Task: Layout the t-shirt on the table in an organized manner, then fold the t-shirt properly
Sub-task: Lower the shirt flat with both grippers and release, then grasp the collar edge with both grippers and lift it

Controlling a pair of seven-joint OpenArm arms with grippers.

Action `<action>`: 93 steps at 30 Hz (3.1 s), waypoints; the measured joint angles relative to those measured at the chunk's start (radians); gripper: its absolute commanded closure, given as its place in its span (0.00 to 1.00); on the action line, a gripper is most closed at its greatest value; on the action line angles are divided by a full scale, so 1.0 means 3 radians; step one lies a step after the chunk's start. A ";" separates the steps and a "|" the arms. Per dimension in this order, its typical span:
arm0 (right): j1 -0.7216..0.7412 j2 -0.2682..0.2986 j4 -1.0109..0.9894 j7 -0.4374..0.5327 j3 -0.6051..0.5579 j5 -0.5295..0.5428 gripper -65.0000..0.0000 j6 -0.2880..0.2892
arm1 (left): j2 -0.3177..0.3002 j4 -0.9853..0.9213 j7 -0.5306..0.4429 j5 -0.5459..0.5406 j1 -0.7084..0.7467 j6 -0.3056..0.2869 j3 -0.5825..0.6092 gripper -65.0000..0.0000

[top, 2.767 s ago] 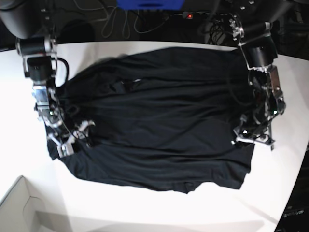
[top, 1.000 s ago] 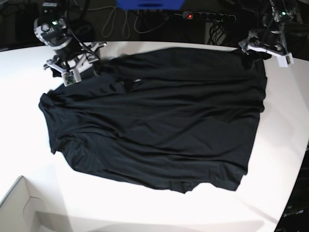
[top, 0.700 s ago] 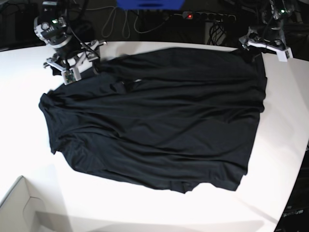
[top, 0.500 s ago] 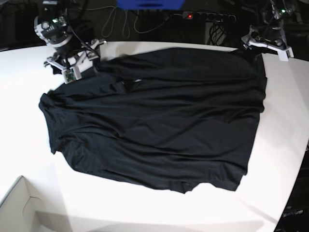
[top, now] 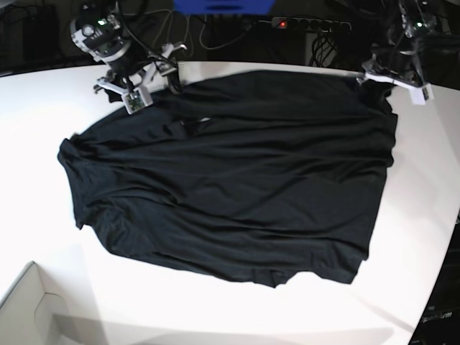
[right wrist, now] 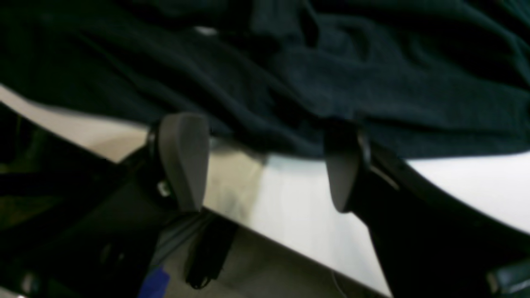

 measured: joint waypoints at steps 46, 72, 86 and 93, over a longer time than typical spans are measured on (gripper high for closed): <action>0.0130 0.0015 -0.0296 -0.0001 -0.0249 -0.0009 0.32 -0.0001 | 0.0155 0.0014 0.0001 0.0628 -0.0027 0.0042 -0.0184 0.55; 0.0170 0.0057 -0.0291 -0.0001 -0.0440 -0.0009 0.32 -0.0010 | 0.0240 -0.0273 -0.0114 0.0909 -0.0238 0.0027 -0.0120 0.89; 0.0267 0.0178 -0.0465 -0.0014 -0.0455 -0.0024 0.61 -0.0011 | 0.0253 0.0014 0.0039 0.0900 -0.0192 0.0025 -0.0058 1.00; 0.0252 0.0177 -0.0509 0.0009 -0.0455 -0.0018 0.76 -0.0013 | 0.0263 0.0165 0.0028 0.0893 -0.0200 0.0024 -0.0060 1.00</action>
